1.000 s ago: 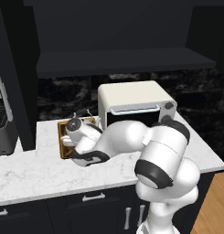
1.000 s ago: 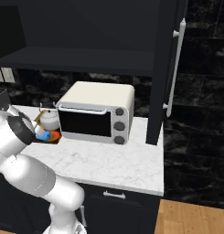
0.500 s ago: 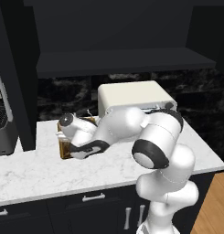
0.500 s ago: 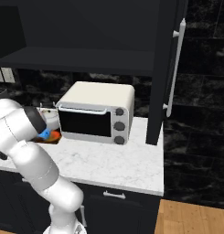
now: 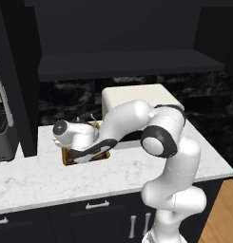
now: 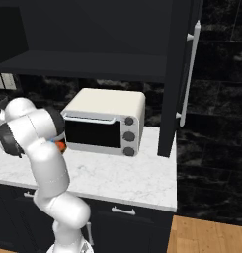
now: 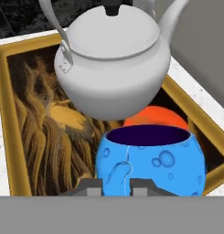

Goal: Pick the kettle from the counter and place it on the tray. Then pick the mug from the cabinet and place it on the tray. Then close the cabinet doors.

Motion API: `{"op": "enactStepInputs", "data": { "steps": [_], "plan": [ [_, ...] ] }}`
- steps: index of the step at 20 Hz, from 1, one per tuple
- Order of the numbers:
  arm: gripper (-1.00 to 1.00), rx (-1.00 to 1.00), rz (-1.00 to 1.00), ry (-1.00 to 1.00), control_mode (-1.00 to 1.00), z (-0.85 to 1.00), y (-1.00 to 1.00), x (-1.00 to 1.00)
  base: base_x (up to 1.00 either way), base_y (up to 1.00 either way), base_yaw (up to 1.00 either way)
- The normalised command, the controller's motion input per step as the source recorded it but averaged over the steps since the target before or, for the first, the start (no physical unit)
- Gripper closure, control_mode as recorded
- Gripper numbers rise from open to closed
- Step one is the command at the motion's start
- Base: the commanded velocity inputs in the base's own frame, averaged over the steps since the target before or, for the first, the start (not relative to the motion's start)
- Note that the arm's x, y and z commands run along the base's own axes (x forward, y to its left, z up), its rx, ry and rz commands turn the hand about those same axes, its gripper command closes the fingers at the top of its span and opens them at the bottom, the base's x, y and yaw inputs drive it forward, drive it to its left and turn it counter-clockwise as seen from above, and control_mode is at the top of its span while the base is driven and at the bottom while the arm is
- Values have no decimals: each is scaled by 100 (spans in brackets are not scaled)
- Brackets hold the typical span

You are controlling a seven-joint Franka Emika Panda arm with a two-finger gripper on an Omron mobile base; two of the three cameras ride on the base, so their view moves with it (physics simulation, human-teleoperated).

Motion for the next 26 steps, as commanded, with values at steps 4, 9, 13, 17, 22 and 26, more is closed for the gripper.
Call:
{"op": "enactStepInputs", "data": {
  "steps": [4, 9, 13, 17, 22, 26],
  "plan": [
    [100, 1, -6, -11, -100, -40, -19, 0, 0, 0, 0],
    [100, 3, -2, -12, -100, -35, -28, -24, 0, 0, 0],
    [100, 8, -5, -12, -100, -3, -26, -7, 0, 0, 0],
    [100, 11, -4, -4, -100, 8, -28, 9, 0, 0, 0],
    [100, 10, -6, 0, -100, 1, -28, 6, 0, 0, 0],
    [100, 6, -4, 0, -100, -14, -24, 4, 0, 0, 0]
  ]
}}
